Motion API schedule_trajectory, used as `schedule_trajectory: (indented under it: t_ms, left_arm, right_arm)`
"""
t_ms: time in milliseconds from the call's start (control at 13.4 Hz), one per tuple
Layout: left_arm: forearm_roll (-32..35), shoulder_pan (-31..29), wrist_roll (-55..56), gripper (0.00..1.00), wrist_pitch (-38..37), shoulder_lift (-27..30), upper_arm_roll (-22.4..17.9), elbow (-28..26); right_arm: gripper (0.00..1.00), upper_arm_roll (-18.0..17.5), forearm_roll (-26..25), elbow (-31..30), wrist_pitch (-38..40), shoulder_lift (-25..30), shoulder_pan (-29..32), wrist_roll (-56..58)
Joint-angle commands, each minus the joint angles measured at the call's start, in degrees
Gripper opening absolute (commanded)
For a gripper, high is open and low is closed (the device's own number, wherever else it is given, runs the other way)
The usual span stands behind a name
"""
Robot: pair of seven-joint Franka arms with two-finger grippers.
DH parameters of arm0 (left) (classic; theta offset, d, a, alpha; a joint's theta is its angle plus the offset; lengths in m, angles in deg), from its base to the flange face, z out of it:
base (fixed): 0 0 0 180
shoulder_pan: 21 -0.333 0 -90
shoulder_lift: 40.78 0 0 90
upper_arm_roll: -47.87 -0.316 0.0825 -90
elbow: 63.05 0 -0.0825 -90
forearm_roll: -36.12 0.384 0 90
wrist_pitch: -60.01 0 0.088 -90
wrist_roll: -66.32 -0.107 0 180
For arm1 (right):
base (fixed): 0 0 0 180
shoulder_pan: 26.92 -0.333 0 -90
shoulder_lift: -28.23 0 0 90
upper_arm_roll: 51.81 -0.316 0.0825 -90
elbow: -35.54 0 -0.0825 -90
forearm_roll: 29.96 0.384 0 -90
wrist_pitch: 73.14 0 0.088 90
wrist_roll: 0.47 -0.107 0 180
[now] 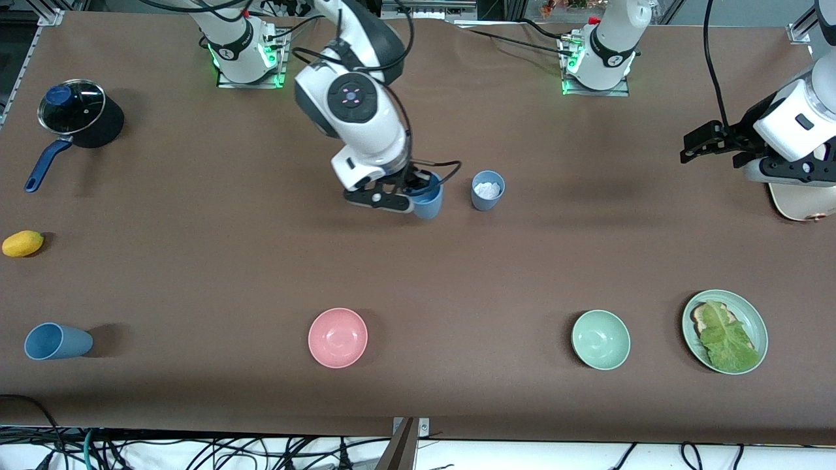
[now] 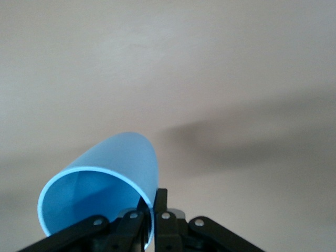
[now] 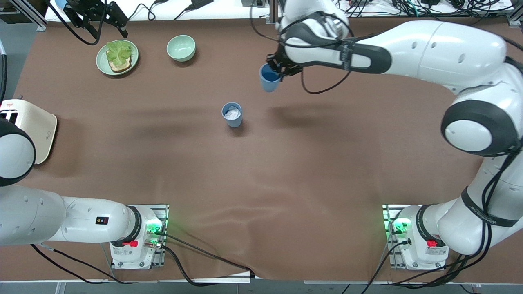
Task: Stack blue cups with both arms
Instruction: 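Carry the held blue cup with the right gripper over the placed cup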
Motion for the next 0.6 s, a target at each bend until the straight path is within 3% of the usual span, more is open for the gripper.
schedule_trajectory:
  t_ms: [0, 522]
  left_arm:
    - [0.3, 0.1, -0.6, 1.0, -0.7, -1.1, 0.1, 1.9]
    - [0.3, 0.1, -0.4, 1.0, -0.6, -1.2, 0.2, 1.9]
  right_arm:
    - [0.0, 0.6, -0.9, 9.6, 1.5, -5.7, -4.3, -3.9]
    - [0.0, 0.7, -0.9, 16.2, 0.4, -11.2, -9.5, -5.2]
